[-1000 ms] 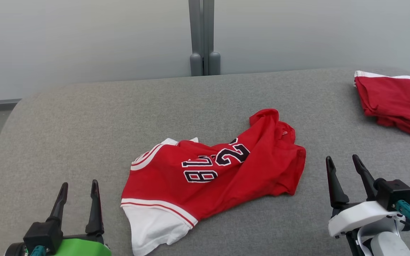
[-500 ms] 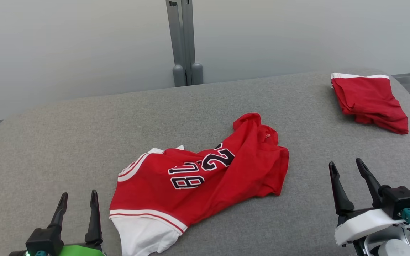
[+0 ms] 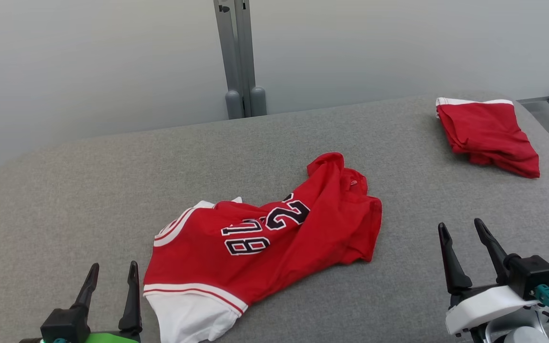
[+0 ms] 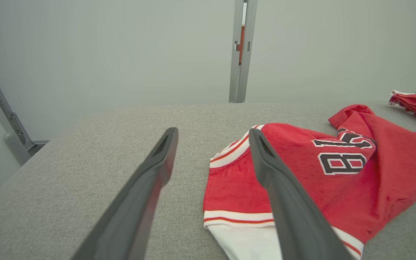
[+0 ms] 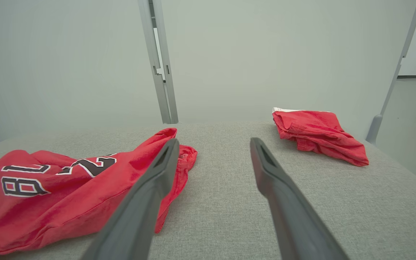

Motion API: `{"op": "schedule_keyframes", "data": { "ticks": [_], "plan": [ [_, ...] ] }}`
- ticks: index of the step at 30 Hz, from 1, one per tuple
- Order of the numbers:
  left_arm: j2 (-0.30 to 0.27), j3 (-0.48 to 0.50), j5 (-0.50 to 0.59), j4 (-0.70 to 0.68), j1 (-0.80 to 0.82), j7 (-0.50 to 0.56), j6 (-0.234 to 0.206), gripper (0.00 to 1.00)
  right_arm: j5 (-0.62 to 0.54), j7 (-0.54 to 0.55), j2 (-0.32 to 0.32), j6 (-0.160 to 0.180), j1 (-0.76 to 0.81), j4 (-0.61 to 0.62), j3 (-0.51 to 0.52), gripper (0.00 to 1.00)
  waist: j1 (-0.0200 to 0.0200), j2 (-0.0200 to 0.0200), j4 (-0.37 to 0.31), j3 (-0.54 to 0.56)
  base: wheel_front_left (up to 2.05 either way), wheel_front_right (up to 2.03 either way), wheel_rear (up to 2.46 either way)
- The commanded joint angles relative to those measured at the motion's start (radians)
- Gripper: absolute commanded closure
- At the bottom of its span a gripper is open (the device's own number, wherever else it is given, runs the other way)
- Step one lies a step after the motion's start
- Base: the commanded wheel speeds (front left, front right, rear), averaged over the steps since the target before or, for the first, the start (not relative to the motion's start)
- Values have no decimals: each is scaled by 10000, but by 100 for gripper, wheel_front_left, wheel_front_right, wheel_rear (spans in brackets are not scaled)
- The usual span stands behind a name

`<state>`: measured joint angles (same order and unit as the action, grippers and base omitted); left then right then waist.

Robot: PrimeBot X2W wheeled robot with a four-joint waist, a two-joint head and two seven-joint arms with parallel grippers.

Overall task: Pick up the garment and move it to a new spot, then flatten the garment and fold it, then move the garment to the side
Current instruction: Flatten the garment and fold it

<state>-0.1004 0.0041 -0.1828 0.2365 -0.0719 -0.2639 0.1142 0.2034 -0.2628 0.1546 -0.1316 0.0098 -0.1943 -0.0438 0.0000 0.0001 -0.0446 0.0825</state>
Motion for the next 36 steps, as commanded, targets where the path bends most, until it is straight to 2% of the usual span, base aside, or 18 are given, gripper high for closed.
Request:
{"op": "schedule_keyframes", "data": {
  "ticks": [1, 36],
  "plan": [
    [-77, 8, -51, -42, -110, 1, 30, 0, -2, -25, -14, 21, 75, 17, -20, 0, 0, -1, 28, 4, 0, 0, 0],
    [-141, -107, -125, -184, -223, 1, -89, 0, -26, -26, -54, 21, 43, -101, -83, 0, 0, -1, 101, 47, 0, 0, 0]
  ]
}}
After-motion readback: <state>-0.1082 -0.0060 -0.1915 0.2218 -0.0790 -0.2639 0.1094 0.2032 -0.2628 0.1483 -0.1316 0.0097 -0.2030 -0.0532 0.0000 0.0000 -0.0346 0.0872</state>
